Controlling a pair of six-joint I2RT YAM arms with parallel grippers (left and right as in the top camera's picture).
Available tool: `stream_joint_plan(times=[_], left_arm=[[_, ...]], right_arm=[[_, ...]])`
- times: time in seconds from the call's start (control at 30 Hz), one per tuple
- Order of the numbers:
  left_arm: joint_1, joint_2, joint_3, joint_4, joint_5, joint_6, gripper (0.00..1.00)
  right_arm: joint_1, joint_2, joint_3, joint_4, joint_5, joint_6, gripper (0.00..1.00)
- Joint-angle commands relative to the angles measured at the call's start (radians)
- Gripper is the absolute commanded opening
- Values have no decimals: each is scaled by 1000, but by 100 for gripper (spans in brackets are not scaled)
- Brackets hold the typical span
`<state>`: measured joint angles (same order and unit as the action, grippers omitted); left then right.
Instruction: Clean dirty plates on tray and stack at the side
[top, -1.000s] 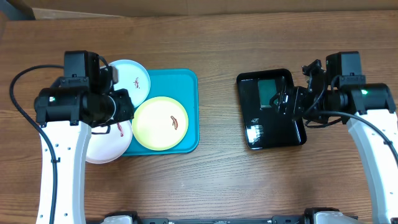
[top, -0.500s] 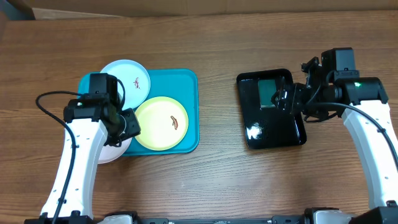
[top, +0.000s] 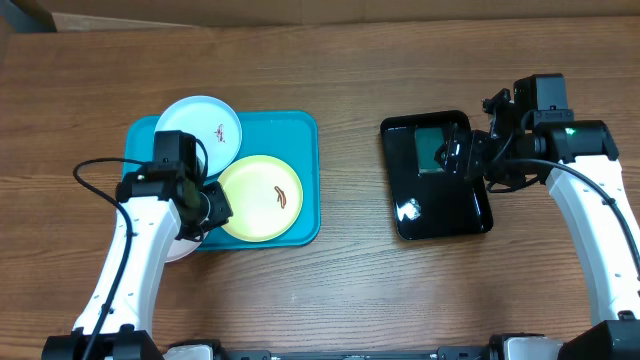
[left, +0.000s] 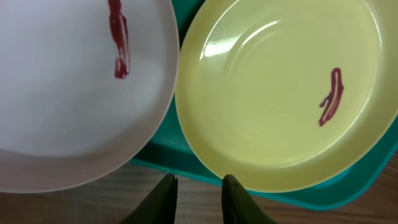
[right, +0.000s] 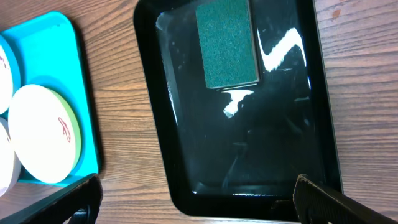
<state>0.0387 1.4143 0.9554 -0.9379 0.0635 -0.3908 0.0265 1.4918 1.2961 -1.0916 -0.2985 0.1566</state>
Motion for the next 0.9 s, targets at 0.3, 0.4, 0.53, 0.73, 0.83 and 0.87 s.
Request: stream_joint_plan(times=[0.3, 0.4, 0.53, 0.73, 0.83, 0.87], left_arm=[[-10, 19, -112, 83, -45, -2, 19], [-10, 21, -131, 103, -45, -2, 19], [-10, 21, -142, 123, -59, -2, 18], [-10, 21, -188, 196, -74, -18, 21], [-10, 21, -201, 217, -71, -18, 22], [-10, 21, -201, 222, -69, -18, 22]], right_arm=[[0, -3, 16, 6, 10, 0, 100], [0, -3, 16, 5, 10, 0, 100], [0, -3, 16, 6, 10, 0, 100], [0, -3, 16, 6, 10, -1, 100], [0, -3, 16, 12, 10, -1, 100], [0, -3, 16, 18, 10, -1, 100]])
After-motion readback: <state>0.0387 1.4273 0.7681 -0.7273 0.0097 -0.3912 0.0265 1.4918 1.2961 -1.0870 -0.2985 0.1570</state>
